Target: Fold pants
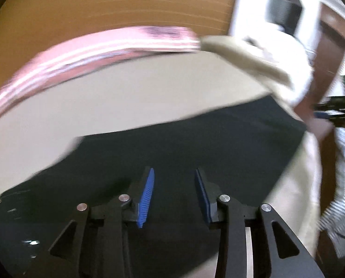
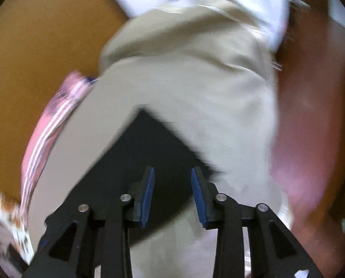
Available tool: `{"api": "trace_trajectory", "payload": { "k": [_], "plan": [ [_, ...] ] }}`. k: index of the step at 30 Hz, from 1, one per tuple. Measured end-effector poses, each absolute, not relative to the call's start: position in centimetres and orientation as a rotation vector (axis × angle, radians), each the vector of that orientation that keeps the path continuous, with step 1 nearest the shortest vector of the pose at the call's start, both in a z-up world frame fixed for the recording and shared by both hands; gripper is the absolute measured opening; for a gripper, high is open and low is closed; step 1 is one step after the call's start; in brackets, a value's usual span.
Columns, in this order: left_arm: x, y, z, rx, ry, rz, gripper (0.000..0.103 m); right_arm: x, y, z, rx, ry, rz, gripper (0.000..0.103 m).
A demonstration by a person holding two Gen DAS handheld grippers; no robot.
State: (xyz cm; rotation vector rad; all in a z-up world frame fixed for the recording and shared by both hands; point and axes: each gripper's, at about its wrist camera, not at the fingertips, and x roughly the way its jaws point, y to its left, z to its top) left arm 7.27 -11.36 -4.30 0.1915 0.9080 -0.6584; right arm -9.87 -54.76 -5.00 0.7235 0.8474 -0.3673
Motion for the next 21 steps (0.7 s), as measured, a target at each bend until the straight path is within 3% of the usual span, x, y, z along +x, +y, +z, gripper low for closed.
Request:
{"api": "trace_trajectory", "payload": {
  "k": [10, 21],
  "plan": [
    [10.2, 1.2, -5.9, 0.138, 0.938, -0.318, 0.038, 11.5, -29.5, -5.9, 0.414, 1.117, 0.378, 0.031],
    [8.6, 6.0, -9.0, 0.037, 0.999, -0.343, 0.037, 21.3, -14.8, -11.9, 0.199, 1.366, 0.665, 0.031]
  ]
}}
